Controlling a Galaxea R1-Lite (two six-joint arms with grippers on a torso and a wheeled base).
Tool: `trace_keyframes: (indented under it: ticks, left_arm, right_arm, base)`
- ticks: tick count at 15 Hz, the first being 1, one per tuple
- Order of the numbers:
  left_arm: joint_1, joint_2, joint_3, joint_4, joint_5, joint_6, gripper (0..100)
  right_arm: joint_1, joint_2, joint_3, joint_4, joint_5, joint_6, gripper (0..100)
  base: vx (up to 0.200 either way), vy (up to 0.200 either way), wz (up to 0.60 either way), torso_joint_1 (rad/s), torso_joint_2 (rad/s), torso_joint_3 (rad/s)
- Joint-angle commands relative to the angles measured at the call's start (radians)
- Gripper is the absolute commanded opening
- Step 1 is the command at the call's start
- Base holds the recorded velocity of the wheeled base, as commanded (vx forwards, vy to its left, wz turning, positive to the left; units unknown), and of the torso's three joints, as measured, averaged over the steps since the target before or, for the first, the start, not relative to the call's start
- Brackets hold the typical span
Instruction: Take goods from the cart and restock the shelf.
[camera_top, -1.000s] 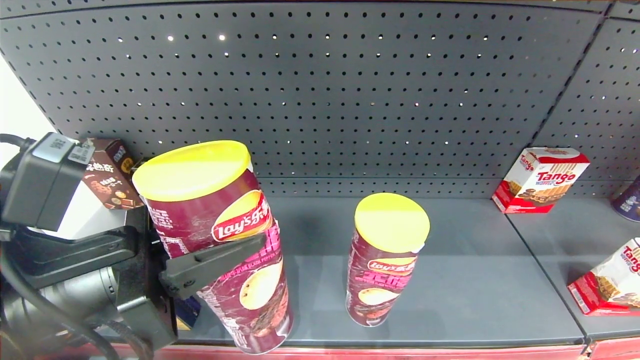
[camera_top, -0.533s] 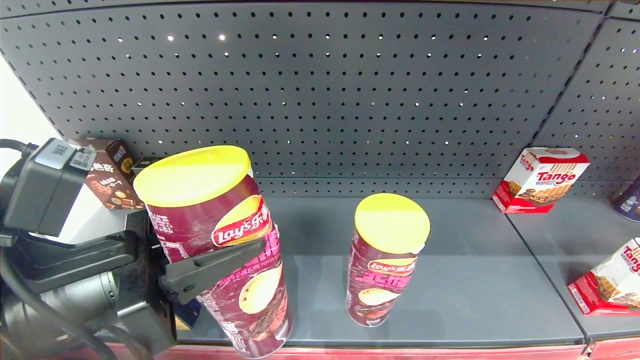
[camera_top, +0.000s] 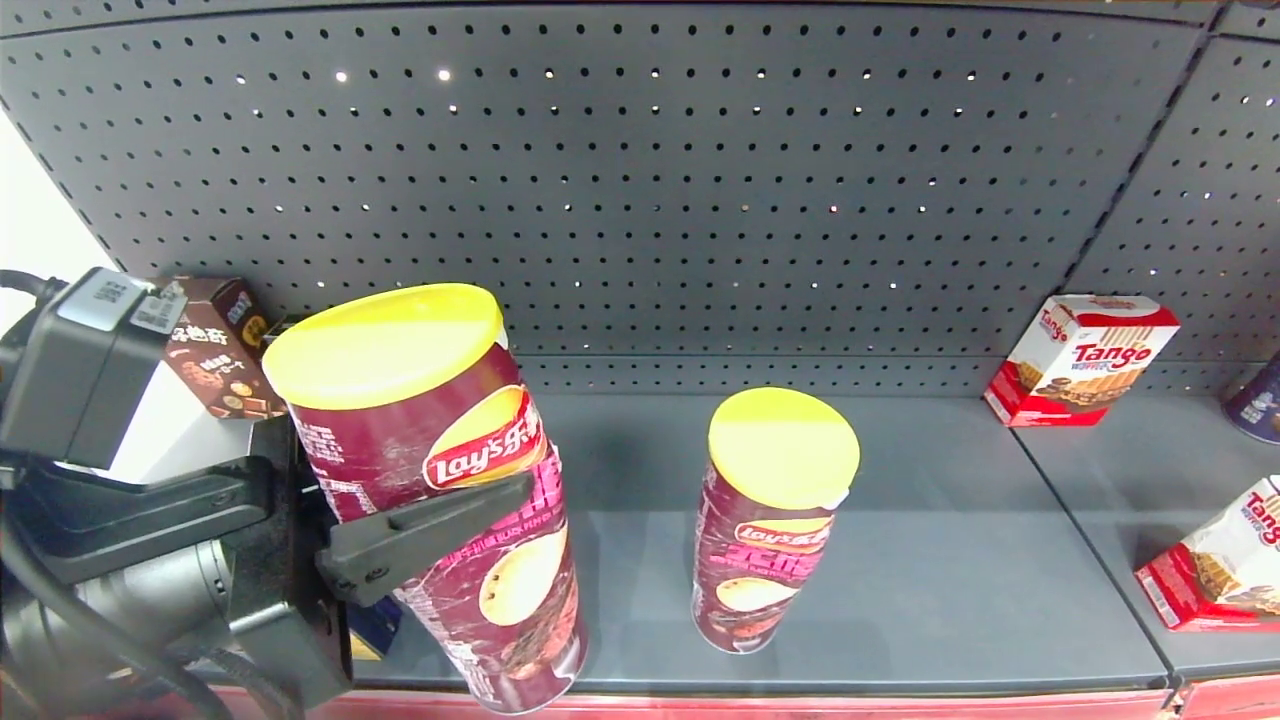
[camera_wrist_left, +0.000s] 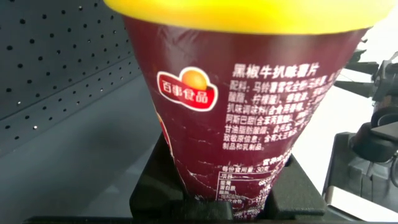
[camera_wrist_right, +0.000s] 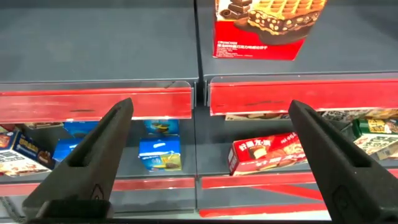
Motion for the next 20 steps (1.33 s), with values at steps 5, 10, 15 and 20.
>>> trace_keyframes:
  ticks: [5,10,15,20]
  left_arm:
    - [-0.002,0.055,-0.021,-0.002,-0.021,0.008,0]
    - [0.073,0.124,-0.086,-0.008,-0.024,0.069,0]
    - [0.118,0.259,-0.178,-0.015,-0.024,0.13,0]
    - [0.119,0.513,-0.38,-0.141,-0.039,0.127,0]
  right_arm:
    - [0.0,0.006,0.0,0.0,0.001,0.0,100]
    - [0.0,0.006,0.0,0.0,0.001,0.0,100]
    - [0.0,0.006,0.0,0.0,0.001,0.0,100]
    - [0.0,0.006,0.0,0.0,0.001,0.0,100]
  base:
    - [0.0,0.0,0.0,0.0,0.0,0.0]
    - [0.0,0.0,0.0,0.0,0.0,0.0]
    - [0.0,0.0,0.0,0.0,0.0,0.0]
    - [0.0,0.0,0.0,0.0,0.0,0.0]
